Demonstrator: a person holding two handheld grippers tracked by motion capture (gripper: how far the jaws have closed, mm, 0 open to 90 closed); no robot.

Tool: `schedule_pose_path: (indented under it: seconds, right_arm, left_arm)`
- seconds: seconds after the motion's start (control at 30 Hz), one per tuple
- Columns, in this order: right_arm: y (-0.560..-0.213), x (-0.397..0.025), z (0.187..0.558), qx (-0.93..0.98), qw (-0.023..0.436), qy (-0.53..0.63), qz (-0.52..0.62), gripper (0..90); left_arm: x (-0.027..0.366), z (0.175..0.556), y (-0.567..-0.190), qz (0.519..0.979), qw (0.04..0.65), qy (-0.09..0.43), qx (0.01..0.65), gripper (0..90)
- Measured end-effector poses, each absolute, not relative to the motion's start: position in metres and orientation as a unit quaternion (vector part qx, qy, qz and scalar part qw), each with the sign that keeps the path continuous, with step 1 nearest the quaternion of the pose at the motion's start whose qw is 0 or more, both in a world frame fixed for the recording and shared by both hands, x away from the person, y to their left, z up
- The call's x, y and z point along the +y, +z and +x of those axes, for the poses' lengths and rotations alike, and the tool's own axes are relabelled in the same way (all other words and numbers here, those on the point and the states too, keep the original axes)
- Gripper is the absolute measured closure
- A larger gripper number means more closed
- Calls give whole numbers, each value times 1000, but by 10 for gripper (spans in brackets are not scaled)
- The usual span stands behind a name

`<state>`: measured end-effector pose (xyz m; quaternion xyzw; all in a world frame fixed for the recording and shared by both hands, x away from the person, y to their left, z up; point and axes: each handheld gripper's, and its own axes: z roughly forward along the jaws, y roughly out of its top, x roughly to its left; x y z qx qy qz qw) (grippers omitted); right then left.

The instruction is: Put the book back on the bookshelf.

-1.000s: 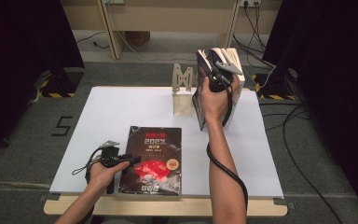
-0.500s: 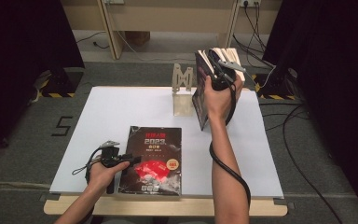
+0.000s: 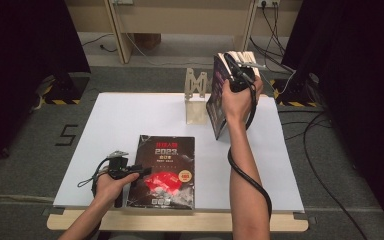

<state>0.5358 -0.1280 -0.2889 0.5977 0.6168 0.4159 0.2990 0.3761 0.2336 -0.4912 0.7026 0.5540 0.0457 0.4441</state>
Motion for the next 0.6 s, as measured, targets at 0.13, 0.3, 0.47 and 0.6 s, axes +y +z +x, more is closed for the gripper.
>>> schedule_pose_path:
  seconds: [0.13,0.3,0.47,0.6]
  right_arm:
    - [-290,-128,535,616,309,415,594,844]
    - [-294,-126,534,607,324,425,588,846]
    - [-294,-125,535,599,338,437,580,846]
    - [-293,-123,535,592,352,443,574,846]
  left_arm:
    - [234,376,-491,703,445,46,553,451]
    - [234,376,-491,703,444,46,553,452]
    - [234,376,-491,703,444,46,554,453]
    - [234,376,-491,703,444,47,553,453]
